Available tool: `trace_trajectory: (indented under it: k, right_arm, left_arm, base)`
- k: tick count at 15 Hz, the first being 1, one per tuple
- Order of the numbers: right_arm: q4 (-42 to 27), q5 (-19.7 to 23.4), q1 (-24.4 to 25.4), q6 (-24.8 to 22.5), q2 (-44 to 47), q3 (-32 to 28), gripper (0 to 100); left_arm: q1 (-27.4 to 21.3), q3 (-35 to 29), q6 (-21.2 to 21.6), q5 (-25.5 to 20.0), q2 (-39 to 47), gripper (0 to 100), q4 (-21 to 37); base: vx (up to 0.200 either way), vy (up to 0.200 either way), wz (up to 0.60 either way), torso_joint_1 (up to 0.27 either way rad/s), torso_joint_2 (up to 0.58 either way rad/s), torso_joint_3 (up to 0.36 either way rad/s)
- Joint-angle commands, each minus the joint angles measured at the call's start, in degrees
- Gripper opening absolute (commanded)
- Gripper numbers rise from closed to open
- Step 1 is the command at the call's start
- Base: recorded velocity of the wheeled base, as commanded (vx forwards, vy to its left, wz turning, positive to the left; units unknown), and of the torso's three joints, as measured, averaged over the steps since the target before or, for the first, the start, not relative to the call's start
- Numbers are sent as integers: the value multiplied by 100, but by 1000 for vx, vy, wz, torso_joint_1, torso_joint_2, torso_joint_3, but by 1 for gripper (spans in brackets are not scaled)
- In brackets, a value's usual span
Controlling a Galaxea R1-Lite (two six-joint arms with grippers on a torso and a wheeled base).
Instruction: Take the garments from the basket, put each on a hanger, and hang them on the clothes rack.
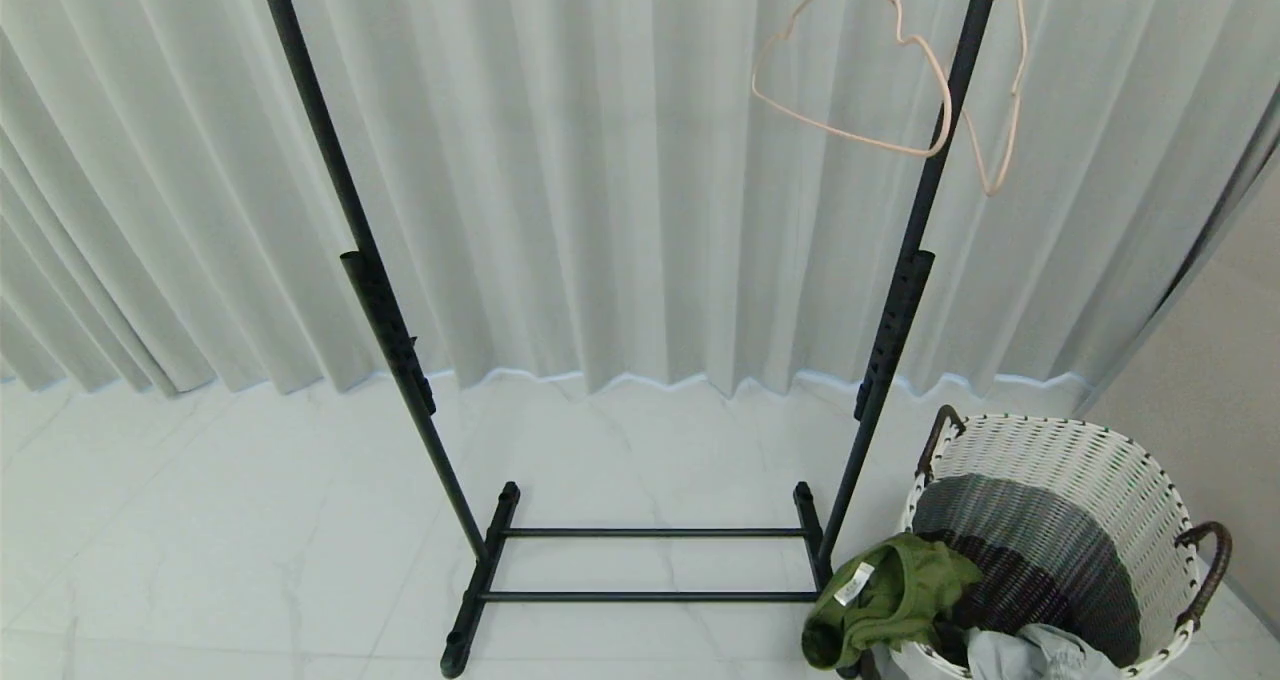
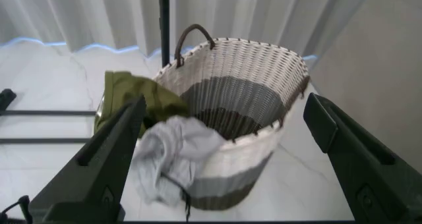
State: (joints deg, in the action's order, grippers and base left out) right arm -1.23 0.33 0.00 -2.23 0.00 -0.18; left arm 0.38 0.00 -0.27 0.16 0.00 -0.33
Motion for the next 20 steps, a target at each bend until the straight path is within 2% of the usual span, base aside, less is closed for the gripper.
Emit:
trace_trajectory:
  k: [1,5,7,10,11,12,13,14,15,17,20]
  right_arm:
    - [0,2,0,47,9,1,100]
    - [18,-7,-18,56,44,1,100]
    - [35,29,0,-480,123,-17,100]
    - [18,319,97,-647,246,-105,100]
    - [-26,591,229,-559,571,-597,100]
    - [0,644,387,-454,1230,-1107,100]
    - [-44,653,492,-542,1828,-1511,100]
    - [-61,653,501,-700,2171,-1634,100]
    - [-132,486,308,-1561,3234,-1696,100]
    - [-70,-130,9,-3002,4649,-1643,100]
    - [-35,-244,0,-4084,5924,-1555,100]
  left_arm:
    - [-3,0,27,2,0,100,-2]
    - [-3,0,0,2,0,100,-2]
    - [6,0,9,2,0,100,-2]
    - [6,0,27,2,0,100,-2]
    - [-3,0,0,2,0,100,-2]
    - [6,0,0,2,0,100,-2]
    - [-3,0,9,2,0,100,-2]
    - [-3,0,18,2,0,100,-2]
    - [-3,0,18,2,0,100,7]
    - [-3,0,18,2,0,100,7]
    - [-3,0,9,2,0,100,7]
  base:
    - [0,0,0,0,0,0]
    - [0,0,0,0,0,0]
    - [0,0,0,0,0,0]
    - [0,0,0,0,0,0]
    - [0,0,0,0,0,0]
    - [0,0,0,0,0,0]
    - [0,0,0,0,0,0]
    - [0,0,0,0,0,0]
    - [0,0,0,0,0,0]
    - [0,0,0,0,0,0]
    - [0,0,0,0,0,0]
